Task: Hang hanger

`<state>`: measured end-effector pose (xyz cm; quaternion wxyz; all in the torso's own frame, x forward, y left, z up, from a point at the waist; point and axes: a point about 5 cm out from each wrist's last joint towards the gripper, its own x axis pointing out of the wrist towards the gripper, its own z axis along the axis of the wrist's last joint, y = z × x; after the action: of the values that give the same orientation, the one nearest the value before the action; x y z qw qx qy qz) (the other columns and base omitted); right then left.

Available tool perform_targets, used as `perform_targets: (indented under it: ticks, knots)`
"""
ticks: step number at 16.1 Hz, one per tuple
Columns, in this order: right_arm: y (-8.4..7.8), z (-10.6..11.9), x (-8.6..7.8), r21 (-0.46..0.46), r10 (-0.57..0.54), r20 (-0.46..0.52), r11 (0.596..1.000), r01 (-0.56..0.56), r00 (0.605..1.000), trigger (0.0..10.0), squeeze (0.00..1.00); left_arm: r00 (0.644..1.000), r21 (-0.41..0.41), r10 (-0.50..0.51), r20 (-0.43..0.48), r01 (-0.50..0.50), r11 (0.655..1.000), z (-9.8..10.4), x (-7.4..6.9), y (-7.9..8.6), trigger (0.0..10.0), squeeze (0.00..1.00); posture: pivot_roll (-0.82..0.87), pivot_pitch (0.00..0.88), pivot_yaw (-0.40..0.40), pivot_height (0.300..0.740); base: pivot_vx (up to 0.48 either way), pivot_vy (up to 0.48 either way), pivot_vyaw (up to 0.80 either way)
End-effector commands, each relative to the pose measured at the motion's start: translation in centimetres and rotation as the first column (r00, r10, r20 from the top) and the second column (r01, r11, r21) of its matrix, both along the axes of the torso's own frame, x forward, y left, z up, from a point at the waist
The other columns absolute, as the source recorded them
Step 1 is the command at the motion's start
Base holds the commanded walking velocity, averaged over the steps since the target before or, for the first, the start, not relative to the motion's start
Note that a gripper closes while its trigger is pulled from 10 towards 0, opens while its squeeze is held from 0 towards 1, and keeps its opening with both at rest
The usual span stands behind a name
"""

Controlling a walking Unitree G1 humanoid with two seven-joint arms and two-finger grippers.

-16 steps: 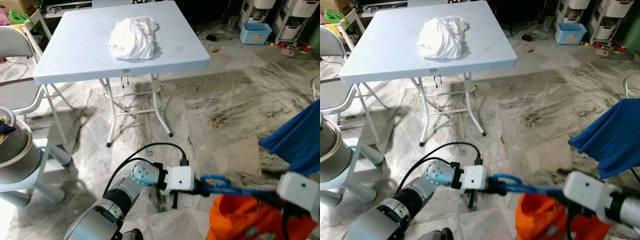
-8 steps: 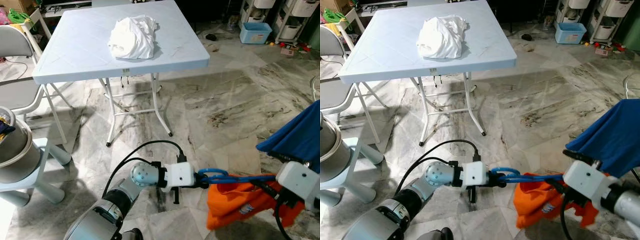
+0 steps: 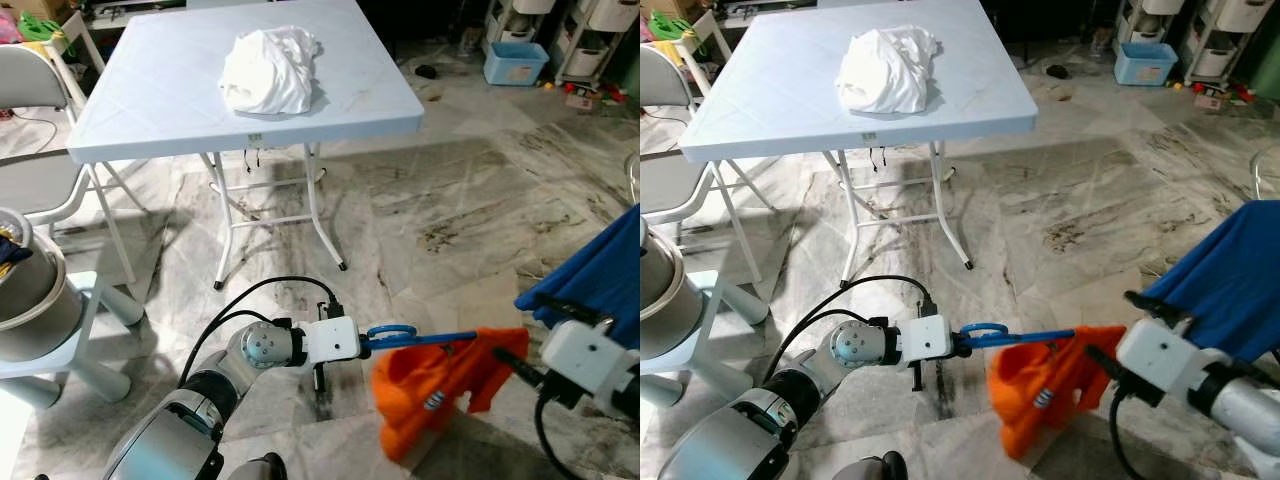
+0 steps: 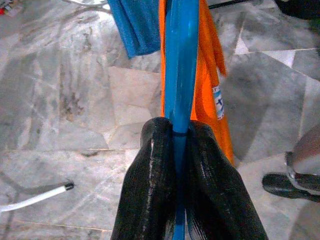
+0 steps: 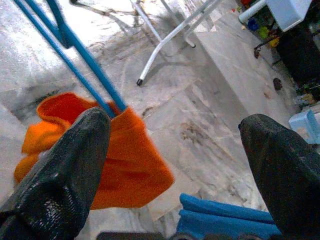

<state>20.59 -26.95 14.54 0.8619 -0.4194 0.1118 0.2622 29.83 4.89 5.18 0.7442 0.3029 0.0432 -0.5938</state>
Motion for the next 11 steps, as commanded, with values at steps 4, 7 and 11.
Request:
perform_targets:
  ticks: [4, 7, 11]
  knots:
    - [-0.6, -0.6, 0.7, 0.069, -0.193, 0.100, 0.980, 0.187, 0.976, 10.0, 1.00, 0.980, -0.142, 0.166, 0.109, -0.150, 0.978, 2.1, 1.7, -0.5, 0.0, 0.00, -0.08, 0.116, 0.000, 0.740, 0.000, 0.000, 0.00]
    - [0.5, -1.6, 0.9, 0.280, -0.395, 0.157, 0.896, 0.343, 0.905, 10.0, 1.00, 0.952, -0.290, 0.296, 0.077, -0.263, 0.920, 3.3, 2.5, -0.8, 0.0, 0.00, -0.08, 0.117, -0.005, 0.740, 0.000, 0.000, 0.00]
    - [4.2, -3.3, 1.6, 0.531, -0.484, 0.040, 0.751, 0.392, 0.874, 10.0, 0.98, 0.960, -0.364, 0.280, -0.004, -0.262, 0.894, 3.6, 2.1, -2.1, 0.0, 0.00, -0.07, 0.118, -0.005, 0.740, 0.000, 0.000, 0.00]
